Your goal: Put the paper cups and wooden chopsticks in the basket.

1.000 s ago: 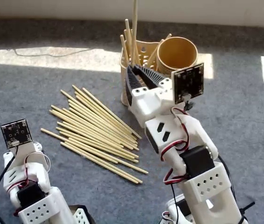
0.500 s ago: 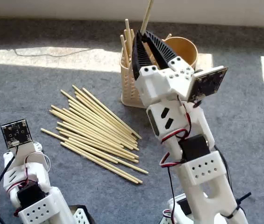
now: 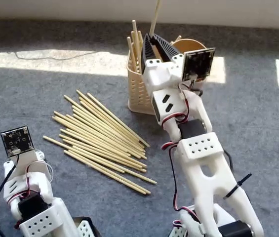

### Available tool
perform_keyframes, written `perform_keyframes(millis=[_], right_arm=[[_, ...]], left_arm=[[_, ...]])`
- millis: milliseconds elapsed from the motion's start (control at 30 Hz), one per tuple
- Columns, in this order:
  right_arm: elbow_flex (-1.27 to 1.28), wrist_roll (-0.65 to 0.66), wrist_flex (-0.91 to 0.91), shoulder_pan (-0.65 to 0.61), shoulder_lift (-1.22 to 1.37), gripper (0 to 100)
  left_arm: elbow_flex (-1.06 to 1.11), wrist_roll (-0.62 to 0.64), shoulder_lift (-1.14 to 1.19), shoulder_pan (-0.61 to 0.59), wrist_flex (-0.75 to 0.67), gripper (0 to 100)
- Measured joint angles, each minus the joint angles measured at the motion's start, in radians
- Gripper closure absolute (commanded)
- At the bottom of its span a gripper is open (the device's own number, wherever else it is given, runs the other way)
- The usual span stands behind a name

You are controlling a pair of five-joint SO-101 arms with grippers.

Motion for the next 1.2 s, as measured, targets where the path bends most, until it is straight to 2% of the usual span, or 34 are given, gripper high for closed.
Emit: perform_keyframes(millis=[133,433,967,1133,1200], right_arm=[[0.000,0.000,0.000,0.000,0.029,99.3],[0.002,0.000,-0.167,0.035,0.029,99.3],[0.002,0.000,-0.172,0.034,0.150,98.8],[0.002,0.000,-0.172,0.034,0.150,84.1],[0.017,0.002,-0.173,0.034,0.150,82.6]], left_arm=[[0.000,0.000,0.000,0.000,0.000,93],[0.000,0.000,0.000,0.000,0.000,93],[0.000,0.000,0.000,0.000,0.000,93],[0.000,0.000,0.000,0.000,0.000,93],[0.000,0.000,0.000,0.000,0.000,93]])
